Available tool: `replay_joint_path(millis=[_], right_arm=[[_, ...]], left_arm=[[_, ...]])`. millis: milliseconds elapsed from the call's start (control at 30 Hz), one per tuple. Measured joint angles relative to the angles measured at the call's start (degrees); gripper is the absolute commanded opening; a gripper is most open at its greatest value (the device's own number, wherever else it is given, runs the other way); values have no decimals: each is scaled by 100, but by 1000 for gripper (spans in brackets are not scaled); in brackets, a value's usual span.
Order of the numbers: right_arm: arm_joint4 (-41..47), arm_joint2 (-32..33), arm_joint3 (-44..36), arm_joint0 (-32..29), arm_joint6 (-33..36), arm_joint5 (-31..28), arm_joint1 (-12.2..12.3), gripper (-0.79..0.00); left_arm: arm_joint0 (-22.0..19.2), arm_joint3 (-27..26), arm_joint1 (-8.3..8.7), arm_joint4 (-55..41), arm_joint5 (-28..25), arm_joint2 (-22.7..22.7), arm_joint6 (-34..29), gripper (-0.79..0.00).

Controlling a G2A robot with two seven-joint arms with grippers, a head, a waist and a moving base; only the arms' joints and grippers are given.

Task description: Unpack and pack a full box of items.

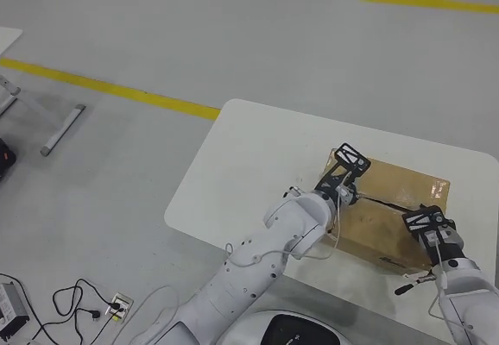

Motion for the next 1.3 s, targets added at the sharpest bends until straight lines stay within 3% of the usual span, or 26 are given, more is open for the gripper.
replay_joint_path(millis=[267, 300, 400, 433, 600, 733, 833, 1000, 1100, 1167, 1233, 1267, 1300], right_arm=[[-45, 18, 0, -14, -5, -31, -11, -785], [-49, 22, 1, -15, 0, -32, -13, -622], [-55, 36, -5, -11, 19, -16, -19, -363], [-41, 47, -18, -9, 26, -9, -21, -123], [74, 225, -160, -28, 113, 17, -18, -3], [301, 510, -351, -108, 247, -44, -1, -18], [522, 767, -430, -186, 352, -133, 17, -117], [663, 1187, -384, -263, 537, -103, 46, -394], [858, 1398, -386, -288, 578, 13, 49, -413], [1032, 1526, -397, -295, 585, 83, 47, -486], [1386, 1675, -426, -305, 585, 209, 34, -634], [1573, 1719, -451, -308, 572, 250, 26, -779], [1789, 1751, -479, -313, 546, 286, 13, -785]], left_arm=[[-117, 504, -27, 76, 17, 78, 64, -785], [-126, 519, -29, 72, 16, 81, 62, -785], [-156, 559, -37, 80, 30, 89, 46, -785], [-164, 567, -40, 85, 38, 92, 40, -785], [-196, 627, -50, 99, 57, 100, 21, -785], [-219, 676, -58, 103, 36, 106, 1, -785], [-231, 693, -62, 98, 20, 105, -6, -785], [-251, 712, -70, 77, -13, 102, 12, -785], [-255, 690, -76, 41, -37, 107, 7, -785], [-252, 655, -79, -2, -60, 104, -8, -785], [-247, 589, -80, -28, -93, 104, -18, -634], [-243, 559, -80, -37, -105, 103, -21, -517], [-239, 524, -81, -49, -117, 101, -24, -336]])
